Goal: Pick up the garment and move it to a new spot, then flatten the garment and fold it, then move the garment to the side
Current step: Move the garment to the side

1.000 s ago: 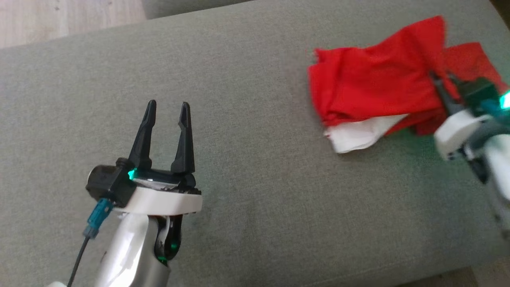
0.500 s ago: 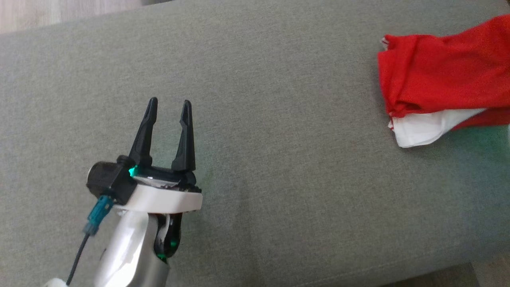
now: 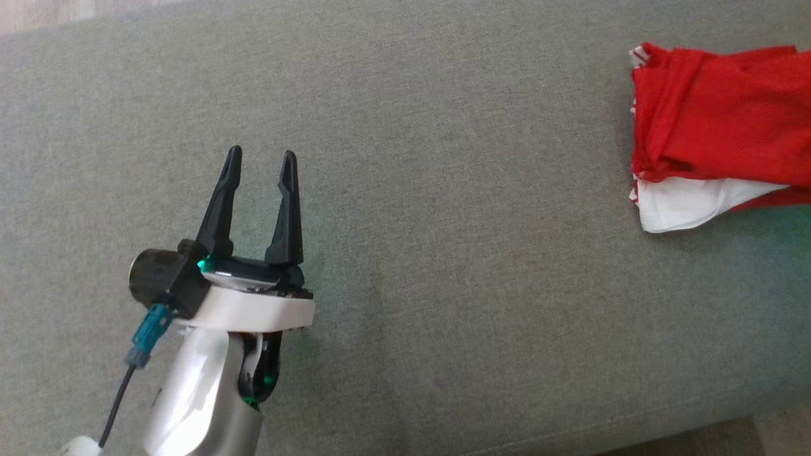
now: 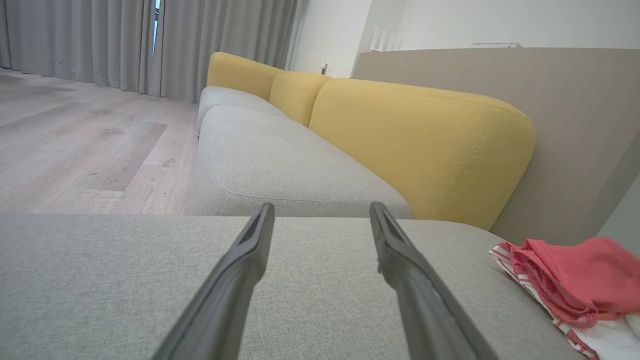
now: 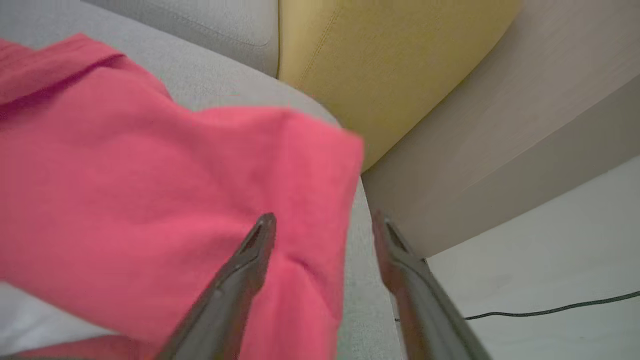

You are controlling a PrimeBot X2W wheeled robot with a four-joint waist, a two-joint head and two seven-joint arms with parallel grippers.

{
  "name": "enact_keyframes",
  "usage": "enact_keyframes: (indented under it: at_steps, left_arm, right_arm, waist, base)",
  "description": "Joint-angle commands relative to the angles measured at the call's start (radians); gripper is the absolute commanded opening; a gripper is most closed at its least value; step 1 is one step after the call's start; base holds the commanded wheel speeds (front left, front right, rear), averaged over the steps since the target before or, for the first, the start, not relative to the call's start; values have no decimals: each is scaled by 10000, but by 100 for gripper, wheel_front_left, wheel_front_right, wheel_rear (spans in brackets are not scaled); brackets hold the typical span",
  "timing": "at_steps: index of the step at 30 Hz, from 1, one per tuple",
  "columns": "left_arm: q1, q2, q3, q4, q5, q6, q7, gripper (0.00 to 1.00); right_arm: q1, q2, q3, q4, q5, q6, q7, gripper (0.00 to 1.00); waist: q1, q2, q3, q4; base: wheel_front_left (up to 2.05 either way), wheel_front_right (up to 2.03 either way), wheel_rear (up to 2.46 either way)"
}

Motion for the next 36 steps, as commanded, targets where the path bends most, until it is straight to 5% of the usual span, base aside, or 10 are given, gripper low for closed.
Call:
enact_keyframes:
  at_steps: [1,9,24,29,36]
  left_arm:
    - [-249,83,336,-266,122,-70,-51,100]
    - [-126,83,437,-310,64,-105,-51,100]
    - [436,83,534,-988,-272,150,-51,100]
    - [677,83,464,-913,-410,232,-51,100]
    - [989,83,495,-696,-485,309,-51,100]
  right_arm:
    - [12,-198,-97,-280,-71,-9,-204,100]
    - [-229,799,-475,-1561,13,-9,-1103,100]
    - [905,4151,-441,-5812,1240,-9,-743,100]
    - [1844,4908,-209,-5653,979,-9,-1227,100]
    - [2668,5156,-325,-4978,914,-9,-1930,100]
  waist:
    - [-1,0,-15,-17]
    - [-1,0,-396,-48]
    - [-1,0,-1294,493]
    - [-1,0,-1447,741]
    - [-1,0,-1609,873]
  base:
    - [0,0,0]
    - [0,0,0]
    - [0,0,0]
    - [0,0,0]
    - [0,0,0]
